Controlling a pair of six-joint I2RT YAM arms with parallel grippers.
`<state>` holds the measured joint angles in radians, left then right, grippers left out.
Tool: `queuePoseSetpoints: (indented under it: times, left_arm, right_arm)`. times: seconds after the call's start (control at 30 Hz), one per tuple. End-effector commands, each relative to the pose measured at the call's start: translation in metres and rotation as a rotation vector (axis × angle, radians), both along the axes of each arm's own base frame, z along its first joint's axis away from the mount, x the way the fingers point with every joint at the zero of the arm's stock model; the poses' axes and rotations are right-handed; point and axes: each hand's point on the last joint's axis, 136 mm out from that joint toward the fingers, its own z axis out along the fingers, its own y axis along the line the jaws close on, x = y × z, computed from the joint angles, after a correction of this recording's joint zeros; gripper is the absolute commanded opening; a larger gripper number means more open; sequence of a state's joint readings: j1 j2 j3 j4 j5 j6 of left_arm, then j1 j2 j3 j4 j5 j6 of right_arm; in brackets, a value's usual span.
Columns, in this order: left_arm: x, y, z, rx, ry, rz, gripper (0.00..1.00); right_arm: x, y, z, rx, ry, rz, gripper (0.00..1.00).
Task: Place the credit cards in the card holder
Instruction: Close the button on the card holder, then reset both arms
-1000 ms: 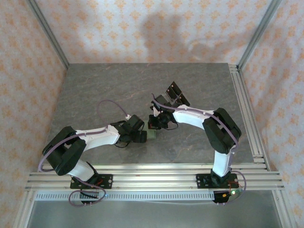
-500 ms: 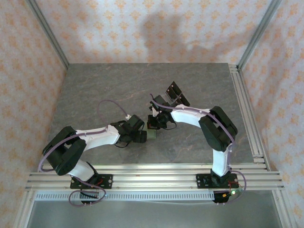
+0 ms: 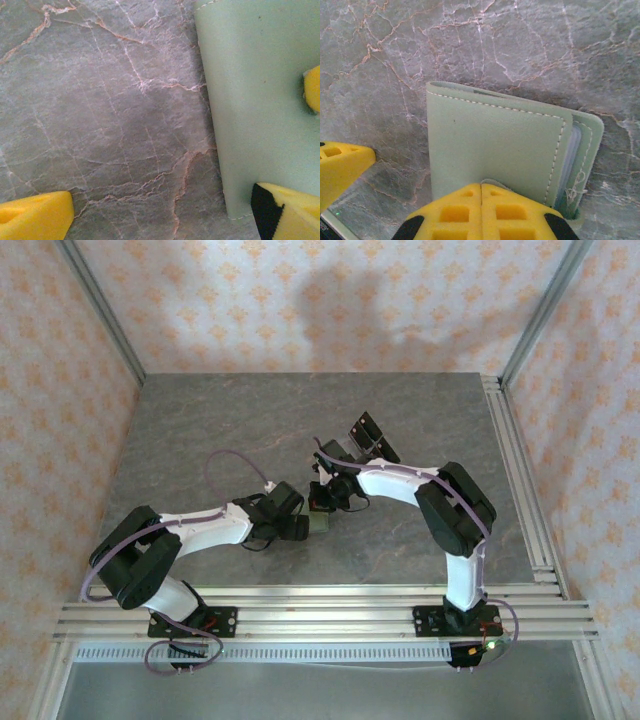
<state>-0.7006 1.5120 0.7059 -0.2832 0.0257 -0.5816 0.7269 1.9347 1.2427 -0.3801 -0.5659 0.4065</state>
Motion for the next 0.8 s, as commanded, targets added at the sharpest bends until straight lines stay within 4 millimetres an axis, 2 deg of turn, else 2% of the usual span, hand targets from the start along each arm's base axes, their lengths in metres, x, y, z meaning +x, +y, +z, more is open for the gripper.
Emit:
queuePoseSetpoints:
  times: [0.0,0.17,0.27,0.3,0.47,0.6,0.77]
  left_arm:
    - [-0.015,-0.002,-0.023,-0.008,0.078,-0.017,0.93]
    - [-0.015,-0.002,-0.021,-0.016,0.072,-0.015,0.93]
    - [-0.014,-0.003,-0.017,-0.020,0.065,-0.013,0.93]
    - [-0.013,-0.003,-0.016,-0.019,0.061,-0.012,0.93]
    - [-0.010,-0.002,-0.009,-0.014,0.043,-0.008,0.93]
    - [-0.004,-0.003,0.005,-0.017,0.011,-0.005,0.95]
    - [0.011,-0.002,0.051,-0.027,-0.093,0.011,1.00]
  right_arm:
    - [-0.024,-0.041,-0.062,-0.213,0.085,-0.016,0.00]
    - [-0.031,-0.047,-0.067,-0.218,0.100,-0.025,0.00]
    - [-0.028,-0.040,-0.055,-0.168,0.084,-0.035,0.01]
    - [-0.025,-0.035,-0.047,-0.145,0.071,-0.034,0.06]
    - [0.001,-0.006,0.009,-0.019,-0.017,-0.037,0.30]
    - [0.028,0.011,0.068,0.087,-0.115,-0.067,0.46]
    - [0.058,-0.002,0.128,0.181,-0.213,-0.158,0.58]
